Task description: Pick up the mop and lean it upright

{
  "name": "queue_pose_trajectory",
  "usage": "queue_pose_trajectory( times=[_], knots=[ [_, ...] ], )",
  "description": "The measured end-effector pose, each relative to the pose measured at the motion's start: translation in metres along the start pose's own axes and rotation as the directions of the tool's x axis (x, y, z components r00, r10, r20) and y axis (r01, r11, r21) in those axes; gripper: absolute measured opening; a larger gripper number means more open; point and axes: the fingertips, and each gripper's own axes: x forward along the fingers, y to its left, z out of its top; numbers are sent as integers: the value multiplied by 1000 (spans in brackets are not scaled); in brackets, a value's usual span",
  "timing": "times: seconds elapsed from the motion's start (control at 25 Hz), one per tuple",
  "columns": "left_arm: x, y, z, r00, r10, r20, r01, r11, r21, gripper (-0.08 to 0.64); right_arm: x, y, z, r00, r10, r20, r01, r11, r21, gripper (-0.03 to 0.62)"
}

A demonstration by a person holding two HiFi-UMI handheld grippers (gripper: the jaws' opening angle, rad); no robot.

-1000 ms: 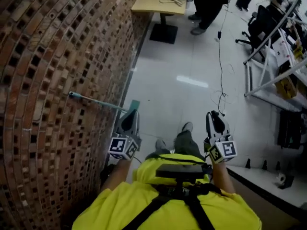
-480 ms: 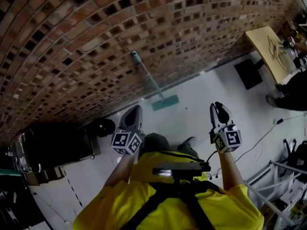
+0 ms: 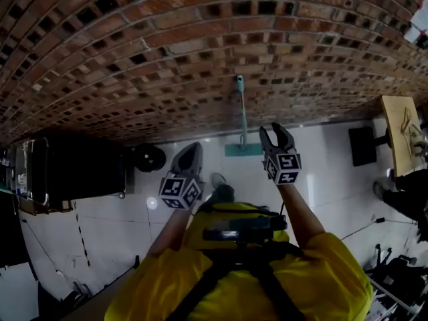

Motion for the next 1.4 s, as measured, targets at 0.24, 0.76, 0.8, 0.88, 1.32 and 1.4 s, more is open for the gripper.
queue_pose_trajectory(
  times=[0.24,0.76,0.8,0.88,1.32,1.4],
  knots=[
    [30,58,16,999,-45,-19,45,999,22,0,158,-2,-28,993,-112,-43,107,989,-98,183],
    [10,92,2,995,60,-77,-63,997,-40,0,267,-31,-77,960,-181,-214,149,977,-155,124],
    [7,92,-2,994,71,-86,-74,996,-41,0,265,-30,-77,963,-168,-213,138,979,-151,121],
    [8,95,-6,992,94,-89,-98,994,-43,0,253,-25,-73,970,-138,-201,111,984,-141,120],
    [21,78,25,993,115,5,-115,993,14,0,25,19,26,997,76,-9,-77,990,-120,118],
    [20,73,36,992,117,39,-118,993,23,0,0,19,69,992,108,59,-100,987,-123,118]
  ],
)
